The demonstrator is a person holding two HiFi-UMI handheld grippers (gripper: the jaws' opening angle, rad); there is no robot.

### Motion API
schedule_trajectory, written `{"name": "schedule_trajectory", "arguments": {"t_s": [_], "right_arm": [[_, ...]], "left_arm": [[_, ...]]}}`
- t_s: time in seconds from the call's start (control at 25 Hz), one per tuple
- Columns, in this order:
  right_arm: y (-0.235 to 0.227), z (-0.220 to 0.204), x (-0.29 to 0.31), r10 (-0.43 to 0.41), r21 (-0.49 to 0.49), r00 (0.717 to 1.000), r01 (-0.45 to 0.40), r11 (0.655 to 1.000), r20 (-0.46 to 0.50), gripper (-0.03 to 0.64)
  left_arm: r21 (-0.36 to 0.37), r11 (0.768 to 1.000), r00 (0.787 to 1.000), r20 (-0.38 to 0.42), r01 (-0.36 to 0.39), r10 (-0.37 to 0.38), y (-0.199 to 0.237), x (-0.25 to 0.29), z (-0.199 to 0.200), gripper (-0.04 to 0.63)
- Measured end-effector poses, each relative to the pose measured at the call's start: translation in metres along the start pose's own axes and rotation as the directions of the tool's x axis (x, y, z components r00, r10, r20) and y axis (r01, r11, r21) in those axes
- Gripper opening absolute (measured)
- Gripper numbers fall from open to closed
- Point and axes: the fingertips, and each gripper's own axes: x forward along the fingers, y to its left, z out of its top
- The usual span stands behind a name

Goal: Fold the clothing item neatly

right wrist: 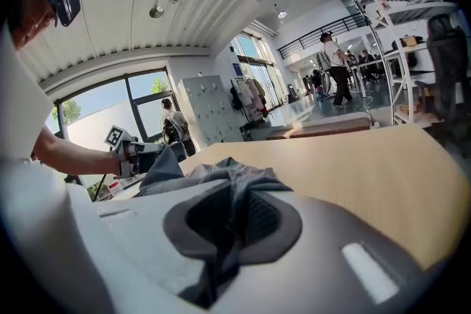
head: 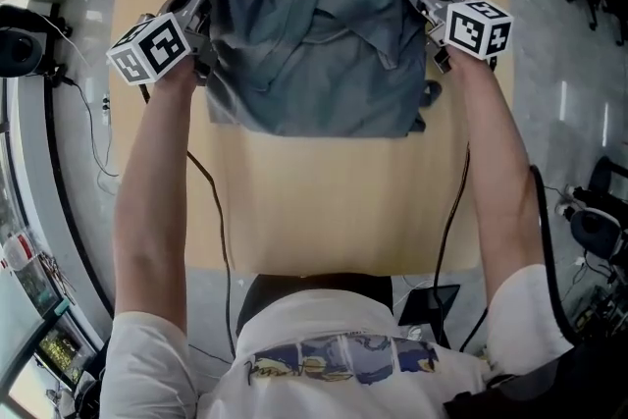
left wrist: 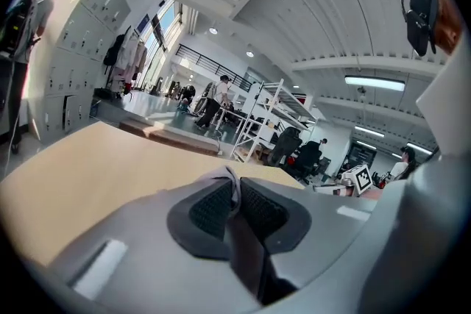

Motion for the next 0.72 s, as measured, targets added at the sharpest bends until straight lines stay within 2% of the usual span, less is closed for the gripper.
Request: {"name": "schedule_trajectory", "arguments": {"t_s": [0.72], "right_arm": [[-0.024,-0.046,0.039,-0.099,-0.05,0.987,0.094,0.994,-0.125,0.018]], "left_arm": [[0.08,0.994,0.989,-0.121,-0.078,0.087,0.041,0.037,-0.044,0.044]]}}
